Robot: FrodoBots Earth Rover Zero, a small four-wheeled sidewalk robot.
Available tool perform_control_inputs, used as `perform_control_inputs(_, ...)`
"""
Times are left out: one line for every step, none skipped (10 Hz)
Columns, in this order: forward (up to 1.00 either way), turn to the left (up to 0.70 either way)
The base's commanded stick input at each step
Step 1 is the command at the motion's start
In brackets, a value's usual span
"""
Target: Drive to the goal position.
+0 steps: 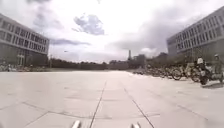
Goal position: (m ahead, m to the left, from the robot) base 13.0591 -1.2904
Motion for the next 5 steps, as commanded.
perform_control_inputs(0.87,0.0)
perform_control_inputs(0.76,0.0)
perform_control_inputs(0.66,0.0)
perform_control_inputs(0.6,0.0)
perform_control_inputs(0.53,0.0)
